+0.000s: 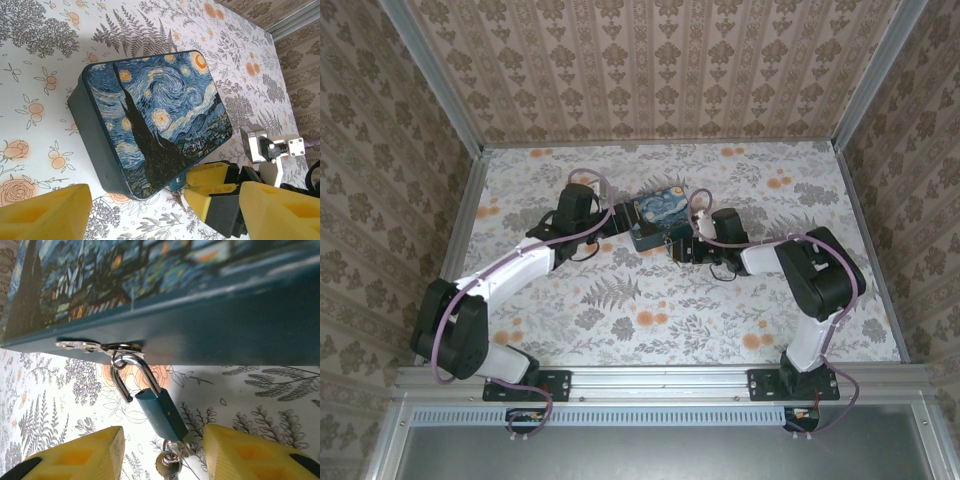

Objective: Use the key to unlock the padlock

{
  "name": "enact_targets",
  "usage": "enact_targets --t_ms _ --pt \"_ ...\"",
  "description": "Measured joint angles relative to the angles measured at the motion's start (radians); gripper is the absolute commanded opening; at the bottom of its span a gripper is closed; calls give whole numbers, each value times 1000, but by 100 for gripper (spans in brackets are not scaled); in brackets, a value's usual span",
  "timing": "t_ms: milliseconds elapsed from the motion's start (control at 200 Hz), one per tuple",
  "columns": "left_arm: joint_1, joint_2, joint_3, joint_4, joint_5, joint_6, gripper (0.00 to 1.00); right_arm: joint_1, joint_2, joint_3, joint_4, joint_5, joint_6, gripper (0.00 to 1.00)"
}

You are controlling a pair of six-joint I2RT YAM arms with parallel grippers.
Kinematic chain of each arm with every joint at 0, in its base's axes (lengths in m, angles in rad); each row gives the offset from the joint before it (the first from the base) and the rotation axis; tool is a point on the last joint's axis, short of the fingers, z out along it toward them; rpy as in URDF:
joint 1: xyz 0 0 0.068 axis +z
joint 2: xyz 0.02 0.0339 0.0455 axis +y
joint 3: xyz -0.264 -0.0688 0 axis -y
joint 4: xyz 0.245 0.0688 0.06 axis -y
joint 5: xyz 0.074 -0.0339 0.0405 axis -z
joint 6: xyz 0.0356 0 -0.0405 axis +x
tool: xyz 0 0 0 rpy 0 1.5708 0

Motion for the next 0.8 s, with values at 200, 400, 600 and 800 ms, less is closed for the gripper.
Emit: enact_targets --t_ms 200,400,600,800 --pt "8 0 0 0 1 0 78 8 18 22 -9 5 -10 39" --pt "16 0 0 -1 1 3 81 12 38 36 -23 10 -15 7" --pt "15 17 37 -74 -10 48 85 13 35 39 -31 24 -16 0" --pt "-34 117 209 -241 -142 159 89 13 15 39 -71 58 32 0"
